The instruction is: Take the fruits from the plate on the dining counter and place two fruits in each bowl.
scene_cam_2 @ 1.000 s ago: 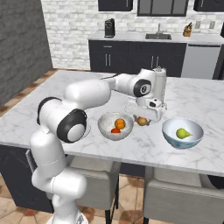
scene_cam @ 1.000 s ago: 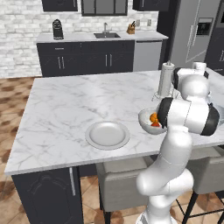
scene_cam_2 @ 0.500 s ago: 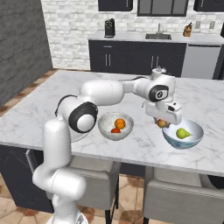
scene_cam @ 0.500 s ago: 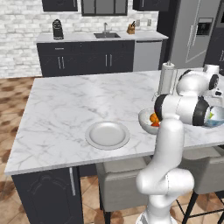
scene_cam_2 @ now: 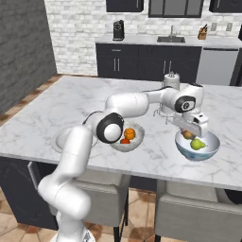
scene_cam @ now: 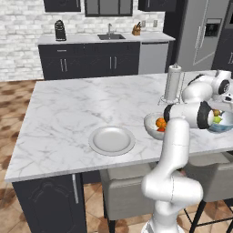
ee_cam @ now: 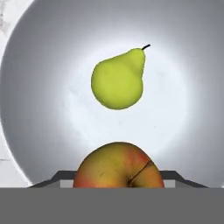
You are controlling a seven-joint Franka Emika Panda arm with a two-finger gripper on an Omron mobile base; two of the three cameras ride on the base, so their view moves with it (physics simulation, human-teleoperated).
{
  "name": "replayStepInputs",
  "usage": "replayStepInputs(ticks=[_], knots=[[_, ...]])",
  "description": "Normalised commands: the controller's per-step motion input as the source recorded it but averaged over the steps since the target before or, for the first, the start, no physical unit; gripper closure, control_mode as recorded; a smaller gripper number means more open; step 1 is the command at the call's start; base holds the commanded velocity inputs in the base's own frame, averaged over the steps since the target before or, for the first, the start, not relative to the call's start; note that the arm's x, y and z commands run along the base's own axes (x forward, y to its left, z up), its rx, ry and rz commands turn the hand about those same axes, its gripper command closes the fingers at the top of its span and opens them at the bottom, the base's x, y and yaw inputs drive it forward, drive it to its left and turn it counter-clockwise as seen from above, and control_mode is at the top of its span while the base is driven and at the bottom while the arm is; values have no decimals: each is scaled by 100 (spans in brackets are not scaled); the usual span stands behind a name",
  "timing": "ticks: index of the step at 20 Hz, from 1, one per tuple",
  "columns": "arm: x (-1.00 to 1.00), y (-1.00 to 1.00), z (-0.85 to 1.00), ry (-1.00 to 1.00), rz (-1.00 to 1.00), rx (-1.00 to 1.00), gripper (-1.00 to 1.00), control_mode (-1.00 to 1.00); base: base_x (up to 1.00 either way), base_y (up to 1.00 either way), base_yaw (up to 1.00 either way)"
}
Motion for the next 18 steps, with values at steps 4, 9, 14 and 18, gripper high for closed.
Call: replayStepInputs(ticks=[4, 9, 14, 18], knots=[[22, -21, -35, 0, -16, 0, 100, -100, 0, 0, 0], [21, -3, -12, 0, -15, 0, 100, -100, 0, 0, 0], [18, 12, -5, 3, -15, 0, 100, -100, 0, 0, 0], [11, 25, -30, 5, -13, -5, 100, -100, 0, 0, 0]])
